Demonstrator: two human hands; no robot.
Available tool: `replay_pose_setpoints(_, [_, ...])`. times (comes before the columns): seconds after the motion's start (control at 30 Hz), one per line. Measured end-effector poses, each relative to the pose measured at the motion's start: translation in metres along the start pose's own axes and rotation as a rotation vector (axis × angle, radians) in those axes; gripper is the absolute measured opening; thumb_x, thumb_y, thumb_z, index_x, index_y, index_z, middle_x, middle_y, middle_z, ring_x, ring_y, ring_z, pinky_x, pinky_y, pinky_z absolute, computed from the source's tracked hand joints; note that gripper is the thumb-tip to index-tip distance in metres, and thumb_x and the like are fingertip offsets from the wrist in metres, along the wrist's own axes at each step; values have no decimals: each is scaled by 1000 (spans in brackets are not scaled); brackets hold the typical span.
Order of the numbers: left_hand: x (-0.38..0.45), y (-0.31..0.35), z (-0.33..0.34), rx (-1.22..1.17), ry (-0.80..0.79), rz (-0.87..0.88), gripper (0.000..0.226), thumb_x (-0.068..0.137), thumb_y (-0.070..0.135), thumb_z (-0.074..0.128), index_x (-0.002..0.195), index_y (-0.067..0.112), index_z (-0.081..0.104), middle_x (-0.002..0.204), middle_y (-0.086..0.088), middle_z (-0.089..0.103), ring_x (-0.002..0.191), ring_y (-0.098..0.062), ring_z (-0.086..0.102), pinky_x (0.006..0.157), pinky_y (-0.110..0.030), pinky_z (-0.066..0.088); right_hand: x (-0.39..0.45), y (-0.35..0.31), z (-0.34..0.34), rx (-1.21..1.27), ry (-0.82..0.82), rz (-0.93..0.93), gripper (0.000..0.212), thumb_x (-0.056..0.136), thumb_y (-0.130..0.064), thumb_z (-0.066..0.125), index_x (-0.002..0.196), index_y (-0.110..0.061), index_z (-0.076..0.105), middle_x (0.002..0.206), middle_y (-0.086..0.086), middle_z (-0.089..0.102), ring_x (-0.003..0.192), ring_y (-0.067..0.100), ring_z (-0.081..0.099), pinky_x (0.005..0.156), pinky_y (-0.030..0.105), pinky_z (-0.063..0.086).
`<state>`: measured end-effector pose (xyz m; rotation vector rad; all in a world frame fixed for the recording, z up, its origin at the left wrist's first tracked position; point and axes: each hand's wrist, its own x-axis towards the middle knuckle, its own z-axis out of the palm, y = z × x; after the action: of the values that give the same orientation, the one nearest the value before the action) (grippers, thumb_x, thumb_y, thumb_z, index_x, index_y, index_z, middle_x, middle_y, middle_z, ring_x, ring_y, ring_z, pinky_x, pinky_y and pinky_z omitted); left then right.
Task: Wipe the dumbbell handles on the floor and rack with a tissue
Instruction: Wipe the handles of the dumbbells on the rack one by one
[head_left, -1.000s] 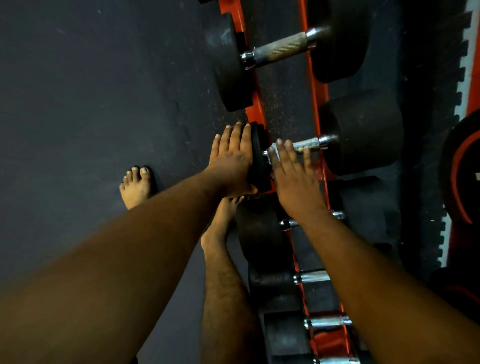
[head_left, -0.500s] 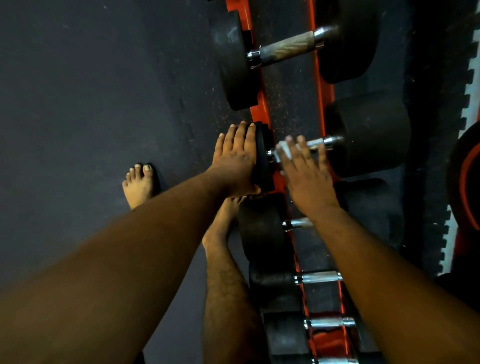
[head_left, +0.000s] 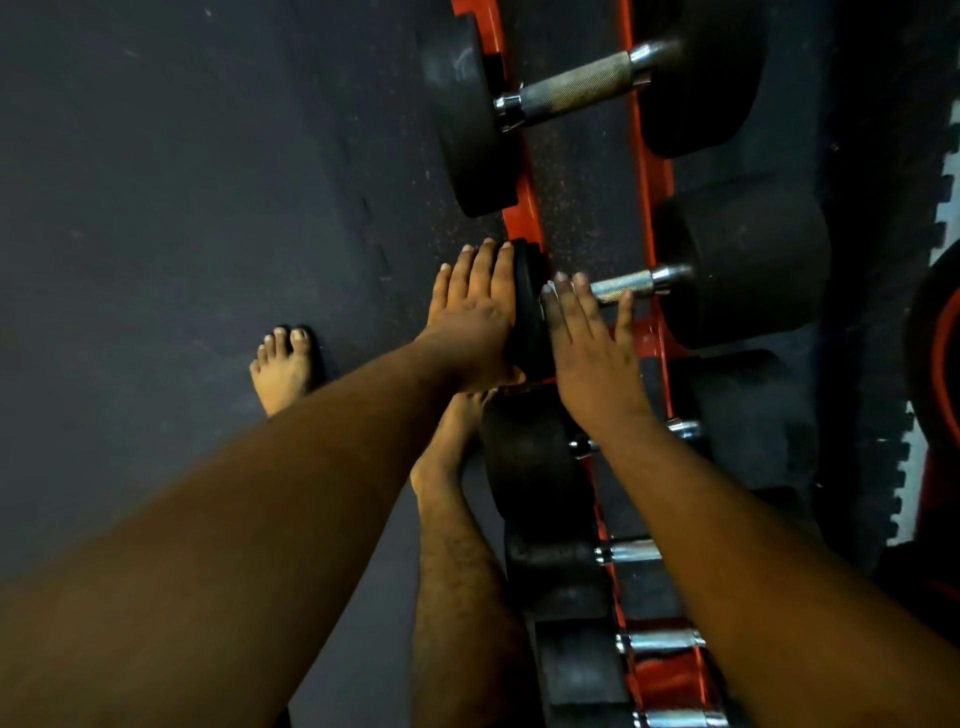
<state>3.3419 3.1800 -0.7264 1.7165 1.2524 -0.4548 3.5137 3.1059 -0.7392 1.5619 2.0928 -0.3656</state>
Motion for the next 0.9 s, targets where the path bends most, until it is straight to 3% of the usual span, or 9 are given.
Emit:
replay_pose_setpoints(0.1, [0,0,2,-3,14,1,145,66,52,88,158,10,-16,167,-14,-11,154,-34,-14,125,-51,-6,4,23,-5,-7,52,-19,65,96,-12,46,158,-16,26,165,4,25,154,27,15,118,69,7])
replay_pose_setpoints(0.17, [1,-1,2,-11,16,6,145,66,54,87,158,10,-16,167,-14,-11,154,-34,-14,124,-51,-6,5,40,-6,34,108,76,58,99,-16,53,154,-17,35,160,3,36,152,28,23,120,62,7])
replay_pose_setpoints(0.27, [0,-1,2,-10,14,8,145,66,55,87,157,10,-17,167,-14,-12,154,-34,-15,124,-51,-7,4,47,-5,82,125,204,59,102,-23,54,155,-12,30,162,10,31,153,29,17,124,48,4])
replay_pose_setpoints(0.43, [0,0,2,-7,2,3,146,66,59,86,157,11,-18,167,-13,-13,154,-33,-15,125,-51,-7,6,18,-9,85,55,44,62,96,-10,43,156,-15,31,163,5,30,154,27,14,119,67,3])
replay_pose_setpoints(0.6, [0,0,1,-11,7,0,146,66,60,85,158,10,-17,167,-13,-12,154,-33,-15,125,-51,-6,1,7,-12,309,179,71,44,98,-17,49,142,-19,55,147,-2,55,150,23,29,121,63,11])
replay_pose_setpoints(0.67, [0,1,3,-4,21,-5,146,65,58,86,158,10,-16,168,-13,-11,154,-33,-14,125,-51,-5,-16,-1,-2,556,294,288,38,98,-18,49,132,-20,64,138,-3,63,143,22,42,120,57,23])
replay_pose_setpoints(0.73, [1,0,4,6,28,-8,147,64,56,88,157,11,-17,168,-13,-10,154,-33,-14,125,-51,-5,-30,-11,6,1001,382,668,32,101,-19,49,126,-18,69,128,1,69,129,20,57,112,51,41])
replay_pose_setpoints(0.83, [1,-1,4,5,14,-8,148,64,55,88,157,11,-17,168,-12,-11,154,-32,-15,125,-50,-7,-17,-21,3,1715,300,1279,23,103,-12,51,117,-14,69,109,2,72,105,18,68,103,46,52])
replay_pose_setpoints(0.9, [1,0,3,13,9,-8,147,64,55,87,157,10,-17,168,-12,-12,154,-32,-15,125,-51,-6,3,-24,-2,1860,210,1366,22,103,-8,49,111,-15,68,96,0,69,93,17,65,99,43,52])
